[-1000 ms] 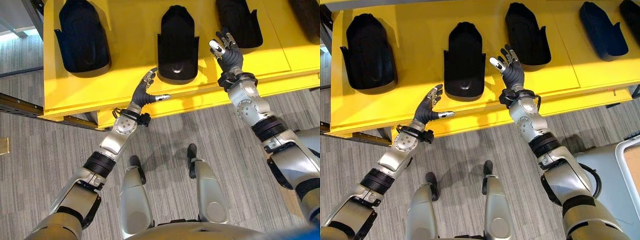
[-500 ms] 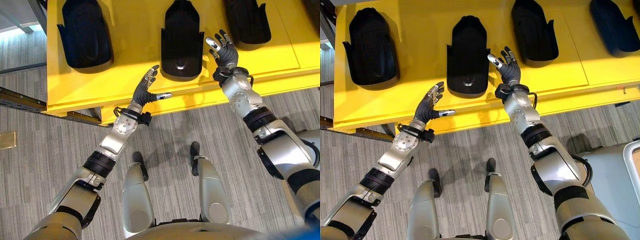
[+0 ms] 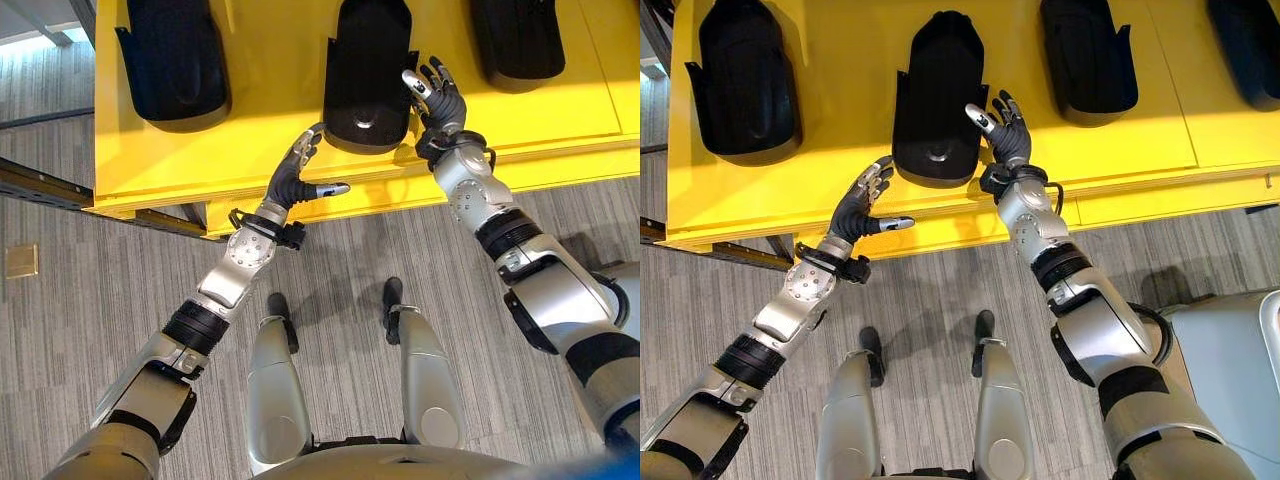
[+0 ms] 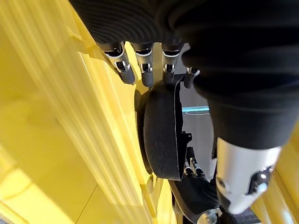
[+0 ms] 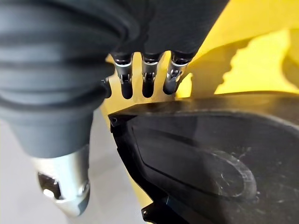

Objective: Move parts from the plastic box to the shelf.

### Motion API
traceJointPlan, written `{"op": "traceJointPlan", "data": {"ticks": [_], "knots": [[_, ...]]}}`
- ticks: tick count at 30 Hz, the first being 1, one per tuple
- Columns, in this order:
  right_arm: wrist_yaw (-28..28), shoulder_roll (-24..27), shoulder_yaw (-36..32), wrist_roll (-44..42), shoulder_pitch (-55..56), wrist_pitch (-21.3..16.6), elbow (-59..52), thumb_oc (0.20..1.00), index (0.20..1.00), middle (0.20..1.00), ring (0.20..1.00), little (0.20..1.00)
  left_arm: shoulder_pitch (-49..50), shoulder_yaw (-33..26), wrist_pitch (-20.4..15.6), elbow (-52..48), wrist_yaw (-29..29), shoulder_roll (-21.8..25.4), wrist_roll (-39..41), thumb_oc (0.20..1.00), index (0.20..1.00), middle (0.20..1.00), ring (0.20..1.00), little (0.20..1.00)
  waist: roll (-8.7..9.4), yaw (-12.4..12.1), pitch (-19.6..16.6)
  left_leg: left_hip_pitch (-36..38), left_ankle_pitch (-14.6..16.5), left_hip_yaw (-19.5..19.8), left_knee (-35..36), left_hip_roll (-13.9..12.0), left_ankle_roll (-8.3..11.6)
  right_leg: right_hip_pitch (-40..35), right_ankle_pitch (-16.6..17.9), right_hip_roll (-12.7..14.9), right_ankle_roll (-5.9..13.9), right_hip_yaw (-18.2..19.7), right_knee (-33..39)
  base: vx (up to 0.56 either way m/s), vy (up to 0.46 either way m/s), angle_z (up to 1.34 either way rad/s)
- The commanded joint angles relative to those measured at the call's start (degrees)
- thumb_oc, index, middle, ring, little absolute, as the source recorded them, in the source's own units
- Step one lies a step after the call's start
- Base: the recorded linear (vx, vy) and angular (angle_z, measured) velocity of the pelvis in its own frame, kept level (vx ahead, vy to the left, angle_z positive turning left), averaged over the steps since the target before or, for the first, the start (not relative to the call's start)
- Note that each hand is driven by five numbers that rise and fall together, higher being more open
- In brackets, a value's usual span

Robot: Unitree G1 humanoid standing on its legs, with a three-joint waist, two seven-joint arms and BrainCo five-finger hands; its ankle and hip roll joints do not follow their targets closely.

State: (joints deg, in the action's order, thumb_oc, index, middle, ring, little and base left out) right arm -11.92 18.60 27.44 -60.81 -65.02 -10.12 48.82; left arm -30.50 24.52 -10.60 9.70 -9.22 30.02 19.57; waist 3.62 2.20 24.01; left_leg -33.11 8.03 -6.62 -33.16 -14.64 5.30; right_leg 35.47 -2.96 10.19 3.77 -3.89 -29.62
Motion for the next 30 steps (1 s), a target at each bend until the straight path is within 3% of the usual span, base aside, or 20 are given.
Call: {"op": "traceJointPlan", "data": {"ticks": [1,30], "knots": [[0.58,-1.55,-1.05,-1.0,-4.99,-1.99,0.04,1.0,1.0,1.0,1.0,1.0,3.64,2.44,-0.46,-3.78,-0.24,1.47,0.88,1.0,1.0,1.0,1.0,1.0,0.14,-1.23,-1.21,-2.52,-6.76,4.91,5.86,-1.01,-0.25,-2.53,-0.35,3.21,1.67,-0.48,-0.22,0.01,-0.012,0.03],[0.28,-4.29,1.38,0.17,-11.24,-1.82,5.09,1.0,1.0,1.0,1.0,1.0,0.72,7.7,-0.27,-5.21,1.23,0.72,1.05,1.0,1.0,1.0,1.0,1.0,1.46,-1.49,-1.51,-4.54,-6.99,6.21,5.64,-1.33,-0.19,-0.2,-1.1,2.34,1.32,-0.96,-2.35,0.0,-0.002,0.01]]}}
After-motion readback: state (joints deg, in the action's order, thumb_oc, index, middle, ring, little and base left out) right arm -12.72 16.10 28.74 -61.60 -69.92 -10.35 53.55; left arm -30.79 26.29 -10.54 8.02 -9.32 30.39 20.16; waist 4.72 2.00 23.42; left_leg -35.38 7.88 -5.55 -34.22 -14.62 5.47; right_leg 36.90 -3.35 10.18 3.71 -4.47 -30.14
